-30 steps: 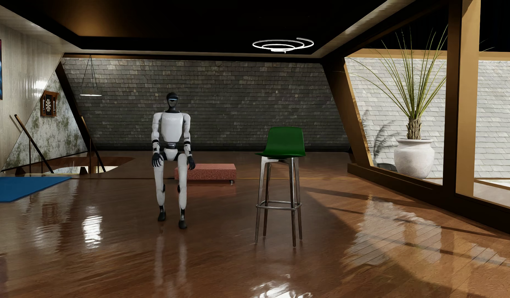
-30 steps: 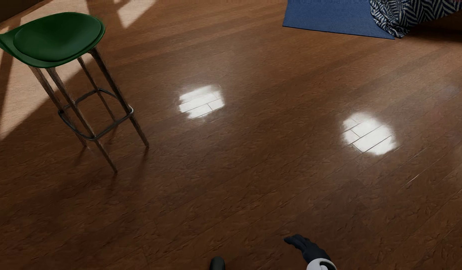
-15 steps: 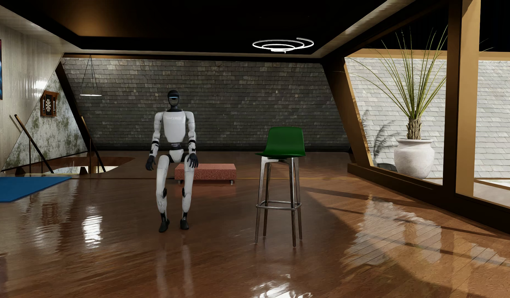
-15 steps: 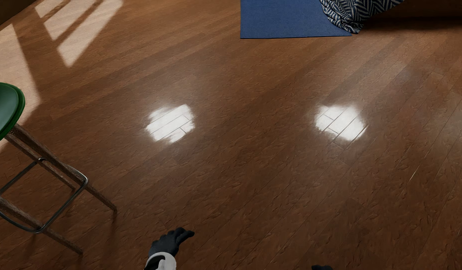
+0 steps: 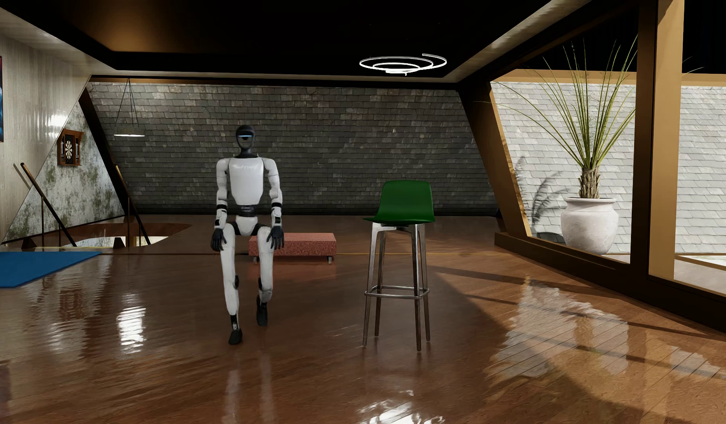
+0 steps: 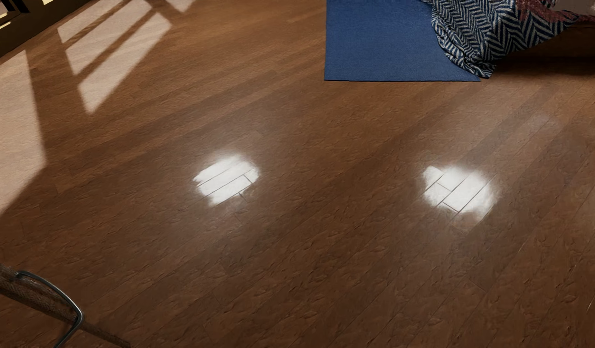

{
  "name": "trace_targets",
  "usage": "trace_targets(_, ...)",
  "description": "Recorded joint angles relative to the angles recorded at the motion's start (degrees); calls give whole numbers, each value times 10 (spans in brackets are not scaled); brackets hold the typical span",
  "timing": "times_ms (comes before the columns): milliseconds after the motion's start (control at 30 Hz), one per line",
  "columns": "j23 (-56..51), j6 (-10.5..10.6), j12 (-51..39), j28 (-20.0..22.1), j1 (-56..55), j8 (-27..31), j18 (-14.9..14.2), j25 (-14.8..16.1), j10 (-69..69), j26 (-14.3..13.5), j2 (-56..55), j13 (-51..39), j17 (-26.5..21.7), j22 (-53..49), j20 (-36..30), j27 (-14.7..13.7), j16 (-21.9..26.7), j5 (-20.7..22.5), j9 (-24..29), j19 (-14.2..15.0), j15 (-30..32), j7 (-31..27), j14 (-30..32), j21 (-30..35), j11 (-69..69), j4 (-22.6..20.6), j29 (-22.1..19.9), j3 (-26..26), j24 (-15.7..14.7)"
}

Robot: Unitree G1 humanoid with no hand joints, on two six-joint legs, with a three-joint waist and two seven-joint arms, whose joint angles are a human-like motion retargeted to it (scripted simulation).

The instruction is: Walk to the coffeetable

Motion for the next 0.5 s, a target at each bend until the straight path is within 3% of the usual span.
trace_targets(33,4,7,7,-22,-51,-13,-24,-5,77,-12,14,-14,3,-8,-9,-12,23,11,4,-3,-21,-30,26,4,10,4,-10,1,4)
trace_targets(67,0,14,12,-27,-98,-26,-31,-11,129,-6,32,-24,4,-14,-2,-18,35,21,8,-4,-38,-61,4,13,15,-7,-18,1,0)
trace_targets(133,7,21,28,23,-175,-36,-20,-23,159,34,70,-51,5,-17,47,-18,28,36,15,-5,-67,-98,-83,24,21,-9,-33,5,-29)
trace_targets(200,6,23,49,79,-231,-25,36,-18,94,60,103,-83,1,-40,109,-14,6,43,19,-6,-90,-104,-202,18,26,-4,-32,19,-70)
trace_targets(267,-12,20,61,91,-260,-7,82,-7,-48,55,138,-105,-8,-61,128,-25,-9,45,20,-5,-101,-92,-252,17,14,-6,-39,38,-88)
trace_targets(300,-25,18,63,85,-266,3,89,-4,-134,49,155,-113,-14,-66,124,-36,-13,46,20,-4,-105,-80,-241,25,4,-6,-44,45,-84)
trace_targets(367,-46,13,66,76,-261,19,71,4,-312,42,189,-124,-27,-70,118,-54,-22,48,18,-3,-109,-53,-180,49,-19,-12,-49,56,-71)
trace_targets(433,-56,9,66,76,-245,31,67,24,-433,43,224,-127,-34,-63,119,-57,-38,51,17,1,-114,6,-166,64,-38,-9,-42,60,-62)
trace_targets(500,-57,3,63,70,-232,45,122,54,-439,46,255,-122,-32,-45,114,-48,-51,46,15,10,-114,31,-110,65,-39,-16,-33,62,-50)
